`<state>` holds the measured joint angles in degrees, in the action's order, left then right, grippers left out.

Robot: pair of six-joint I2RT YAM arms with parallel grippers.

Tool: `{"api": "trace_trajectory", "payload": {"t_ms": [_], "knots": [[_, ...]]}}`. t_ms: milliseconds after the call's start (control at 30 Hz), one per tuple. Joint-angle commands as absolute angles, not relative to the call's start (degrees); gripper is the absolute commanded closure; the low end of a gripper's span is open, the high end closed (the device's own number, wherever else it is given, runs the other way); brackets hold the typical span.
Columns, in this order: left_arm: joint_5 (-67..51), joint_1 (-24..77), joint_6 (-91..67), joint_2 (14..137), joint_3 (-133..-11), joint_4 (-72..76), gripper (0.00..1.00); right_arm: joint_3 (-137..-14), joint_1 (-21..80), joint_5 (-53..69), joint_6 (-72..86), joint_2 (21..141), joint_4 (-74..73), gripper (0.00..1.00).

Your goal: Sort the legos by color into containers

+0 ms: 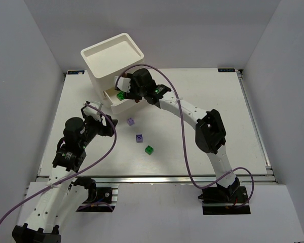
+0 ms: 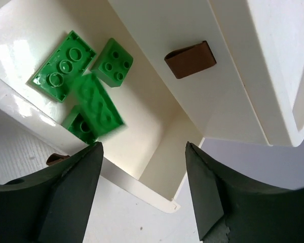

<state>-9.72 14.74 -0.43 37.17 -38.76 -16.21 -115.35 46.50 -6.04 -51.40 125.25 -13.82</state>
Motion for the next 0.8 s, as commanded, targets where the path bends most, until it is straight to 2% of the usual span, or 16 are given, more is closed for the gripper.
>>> {"api": "trace_trajectory", "payload": {"t_ms": [0, 133, 233, 267, 333, 367, 433, 467, 533, 567, 600, 633, 667, 733, 767], "knots": [[-13.95, 14.41, -0.7, 36.3, -37.62, -13.64, 0.16, -118.03, 46.23, -6.59, -46.25, 121.48, -10.46, 0.28], [-17.48, 14.94, -2.02, 35.77, -36.21, -11.25, 0.17, -117.69, 45.88, -5.36, -43.07, 118.83, -10.63, 0.21], [-20.21, 14.94, -5.09, 37.52, -35.6, -9.23, 0.24, -115.68, 45.7, -7.46, -36.26, 115.59, -10.81, 0.18], [-21.08, 14.94, -7.97, 38.23, -35.77, -8.18, 0.34, -114.27, 44.83, -10.43, -32.56, 114.18, -10.55, 0.21], [-24.41, 14.94, -11.59, 40.24, -36.64, -8.43, 0.43, -110.16, 43.86, -10.64, -19.69, 108.22, -13.94, 0.33], [-24.61, 14.94, -13.34, 43.21, -37.61, -10.79, 0.51, -108.13, 40.9, -7.5, -14.81, 106.02, -15.98, 0.49], [-24.0, 14.94, -17.92, 46.21, -40.51, -13.61, 0.56, -102.77, 38.24, 1.96, -7.07, 98.47, -20.02, 0.6], [-23.3, 14.94, -22.19, 48.67, -41.13, -15.89, 0.55, -94.57, 33.71, 8.98, -2.25, 95.65, -19.86, 0.64], [-23.02, 14.94, -26.44, 50.62, -40.7, -16.7, 0.52, -84.77, 29.91, 15.26, -0.44, 86.17, -18.12, 0.64], [-23.64, 15.46, -30.28, 52.28, -40.17, -16.44, 0.5, -76.11, 29.1, 19.12, 0.95, 80.39, -15.67, 0.57], [-23.73, 16.16, -31.98, 52.82, -39.82, -16.61, 0.47, -72.37, 28.05, 21.07, 1.23, 77.9, -14.51, 0.51], [-23.47, 16.78, -33.04, 53.34, -38.94, -16.61, 0.46, -69.2, 26.47, 22.83, 1.4, 75.35, -13.81, 0.41], [-22.07, 17.48, -34.79, 53.61, -38.59, -16.44, 0.44, -64.56, 24.72, 27.03, 1.49, 71.41, -12.75, 0.22], [-19.87, 19.85, -36.2, 54.4, -37.71, -16.61, 0.43, -62.06, 20.86, 30.31, 1.32, 68.74, -12.83, 0.11], [-18.04, 20.82, -37.69, 54.84, -37.53, -16.61, 0.42, -61.01, 20.13, 33.72, 1.32, 67.08, -12.4, 0.11]]}}
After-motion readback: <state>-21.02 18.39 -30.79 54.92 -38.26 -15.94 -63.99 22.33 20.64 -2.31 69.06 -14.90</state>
